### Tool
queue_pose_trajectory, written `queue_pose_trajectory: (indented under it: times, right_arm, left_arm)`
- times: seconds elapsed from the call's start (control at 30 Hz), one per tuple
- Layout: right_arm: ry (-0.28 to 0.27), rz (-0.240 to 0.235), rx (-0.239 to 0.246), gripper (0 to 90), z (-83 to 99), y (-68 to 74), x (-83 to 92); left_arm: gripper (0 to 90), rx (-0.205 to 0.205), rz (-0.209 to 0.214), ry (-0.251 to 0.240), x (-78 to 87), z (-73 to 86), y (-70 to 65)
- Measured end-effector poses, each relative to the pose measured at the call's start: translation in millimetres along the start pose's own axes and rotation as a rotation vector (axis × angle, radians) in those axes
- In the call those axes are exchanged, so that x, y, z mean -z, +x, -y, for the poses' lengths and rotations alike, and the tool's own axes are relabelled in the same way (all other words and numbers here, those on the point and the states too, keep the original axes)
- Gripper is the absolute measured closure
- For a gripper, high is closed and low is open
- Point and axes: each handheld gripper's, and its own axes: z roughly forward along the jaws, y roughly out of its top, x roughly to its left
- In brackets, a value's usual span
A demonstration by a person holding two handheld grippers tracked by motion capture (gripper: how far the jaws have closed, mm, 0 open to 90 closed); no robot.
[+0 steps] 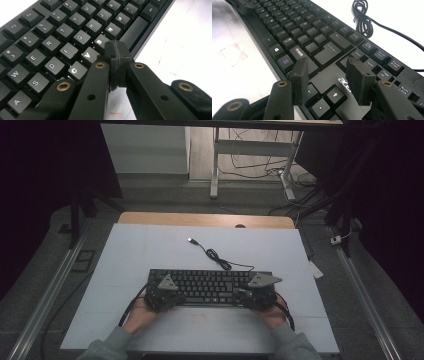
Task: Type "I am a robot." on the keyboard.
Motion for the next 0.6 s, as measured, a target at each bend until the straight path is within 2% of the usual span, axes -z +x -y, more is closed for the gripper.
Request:
queue_pose_trajectory:
  times: [0.13,0.33,0.53,0.6]
  right_arm:
    - [-0.003,-0.001,-0.001,53.2,-0.1,0.2,0.1]
    - [0.001,0.001,0.001,53.1,-0.2,-0.6,0.8]
    - [-0.002,0.004,-0.002,53.2,-0.4,-0.8,1.4]
    - [-0.001,0.003,-0.004,53.2,-0.2,-1.1,1.8]
  left_arm:
    - [88.8,-0.012,-0.021,-0.015,3.9,-0.3,-0.9]
    - [88.8,0.024,-0.029,-0.101,22.3,-0.8,5.4]
    - [88.2,0.063,-0.054,-0.138,32.5,2.0,14.2]
    - [84.5,0.077,-0.061,-0.149,35.7,3.3,17.5]
